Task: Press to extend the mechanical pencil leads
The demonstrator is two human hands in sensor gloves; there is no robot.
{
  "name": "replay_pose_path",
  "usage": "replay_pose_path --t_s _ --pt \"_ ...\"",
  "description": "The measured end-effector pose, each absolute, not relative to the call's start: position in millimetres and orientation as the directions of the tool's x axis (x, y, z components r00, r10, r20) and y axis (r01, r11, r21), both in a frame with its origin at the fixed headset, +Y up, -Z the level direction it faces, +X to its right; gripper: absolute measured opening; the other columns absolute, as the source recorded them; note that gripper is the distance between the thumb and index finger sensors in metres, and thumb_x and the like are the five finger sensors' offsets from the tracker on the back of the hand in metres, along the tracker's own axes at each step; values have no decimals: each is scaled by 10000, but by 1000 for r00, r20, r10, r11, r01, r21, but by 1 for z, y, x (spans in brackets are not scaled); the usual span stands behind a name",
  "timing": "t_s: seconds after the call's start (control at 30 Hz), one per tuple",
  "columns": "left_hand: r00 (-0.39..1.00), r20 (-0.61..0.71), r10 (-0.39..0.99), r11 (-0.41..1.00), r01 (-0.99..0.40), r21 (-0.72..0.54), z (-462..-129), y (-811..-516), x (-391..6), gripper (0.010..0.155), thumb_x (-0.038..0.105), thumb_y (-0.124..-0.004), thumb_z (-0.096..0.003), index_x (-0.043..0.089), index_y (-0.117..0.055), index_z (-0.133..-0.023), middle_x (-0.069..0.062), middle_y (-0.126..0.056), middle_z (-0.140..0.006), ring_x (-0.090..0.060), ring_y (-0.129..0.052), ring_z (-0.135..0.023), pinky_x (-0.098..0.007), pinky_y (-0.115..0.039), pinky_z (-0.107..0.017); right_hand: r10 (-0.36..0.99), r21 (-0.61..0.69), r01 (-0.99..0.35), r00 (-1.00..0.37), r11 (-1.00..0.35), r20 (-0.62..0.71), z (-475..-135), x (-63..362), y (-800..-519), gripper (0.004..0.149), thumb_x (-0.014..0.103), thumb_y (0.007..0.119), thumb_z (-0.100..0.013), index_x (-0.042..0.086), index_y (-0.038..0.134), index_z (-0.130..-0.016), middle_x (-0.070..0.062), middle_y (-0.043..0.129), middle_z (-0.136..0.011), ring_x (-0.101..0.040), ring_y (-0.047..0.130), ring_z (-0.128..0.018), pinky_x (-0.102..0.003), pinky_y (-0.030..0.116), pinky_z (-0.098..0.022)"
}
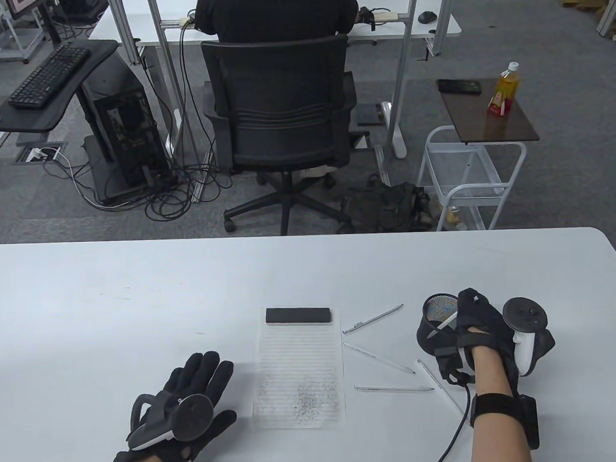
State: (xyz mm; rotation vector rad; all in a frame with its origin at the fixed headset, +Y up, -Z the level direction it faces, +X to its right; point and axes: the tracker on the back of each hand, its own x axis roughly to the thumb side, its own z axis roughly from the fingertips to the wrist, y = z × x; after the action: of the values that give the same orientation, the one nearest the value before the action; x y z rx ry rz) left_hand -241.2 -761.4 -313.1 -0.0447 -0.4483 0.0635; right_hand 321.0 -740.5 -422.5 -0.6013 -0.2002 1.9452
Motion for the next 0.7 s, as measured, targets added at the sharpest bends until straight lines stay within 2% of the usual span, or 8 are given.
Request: replay_pose_path --t_s 0.07,0.2,0.27,0.37,0.47,0.53,0.63,0.7 --pt "899 431 70 997 -51 -56 -313 -761 -241 875 634 -662 -448 252 -296 -1146 -125 -273 -1205 -456 -346 -1116 -638 -429 -766 911 -420 -812 -313 -404 -270 -420 322 -731 545 483 704 -562 174 788 -1004 -278 642 -1061 -636 608 -956 -792 385 -644" --pt "899 432 71 997 -52 -55 -313 -761 -241 877 633 -663 -449 250 -295 -1147 -124 -273 -1205 -458 -347 -1116 -639 -429 -766 934 -501 -794 -345 -344 -94 -407 321 -689 557 454 682 -569 152 740 -1034 -285 645 -1057 -635 616 -964 -831 433 -620" --pt "898 434 70 997 -51 -55 -313 -762 -240 876 634 -661 -449 252 -294 -1147 -126 -272 -1205 -456 -345 -1117 -638 -427 -766 947 -494 -828 -319 -265 27 -400 316 -671 552 442 674 -564 152 745 -1029 -286 644 -1059 -641 610 -968 -859 453 -597" --pt "898 435 69 997 -50 -54 -313 -762 -240 874 633 -662 -449 254 -295 -1146 -124 -273 -1205 -456 -345 -1117 -639 -428 -766 953 -473 -875 -224 -103 206 -387 299 -650 517 424 664 -546 137 797 -955 -291 670 -1040 -643 643 -957 -875 497 -572" --pt "898 434 68 997 -48 -58 -314 -763 -240 875 633 -662 -449 253 -295 -1146 -123 -272 -1205 -456 -345 -1117 -638 -427 -767 944 -376 -926 -84 44 318 -376 275 -643 473 414 663 -533 144 820 -888 -279 731 -998 -641 667 -950 -885 511 -567" --pt "899 432 72 997 -50 -61 -314 -764 -241 875 633 -662 -449 252 -295 -1146 -125 -273 -1204 -457 -345 -1116 -638 -428 -766 929 -214 -962 86 171 360 -373 253 -647 459 414 658 -534 159 809 -885 -255 785 -949 -623 713 -934 -887 520 -572" --pt "900 430 74 997 -54 -59 -314 -763 -242 875 634 -661 -448 253 -295 -1146 -124 -272 -1204 -458 -345 -1116 -638 -428 -766 902 -62 -952 262 300 342 -373 224 -662 459 421 662 -528 177 810 -888 -183 887 -798 -549 901 -773 -848 594 -585" --pt "901 428 74 997 -60 -46 -313 -761 -244 877 634 -661 -448 250 -294 -1146 -126 -272 -1204 -457 -345 -1115 -638 -428 -765 890 67 -938 343 339 301 -380 202 -679 461 431 656 -528 194 802 -896 -138 894 -725 -496 931 -680 -826 628 -582"
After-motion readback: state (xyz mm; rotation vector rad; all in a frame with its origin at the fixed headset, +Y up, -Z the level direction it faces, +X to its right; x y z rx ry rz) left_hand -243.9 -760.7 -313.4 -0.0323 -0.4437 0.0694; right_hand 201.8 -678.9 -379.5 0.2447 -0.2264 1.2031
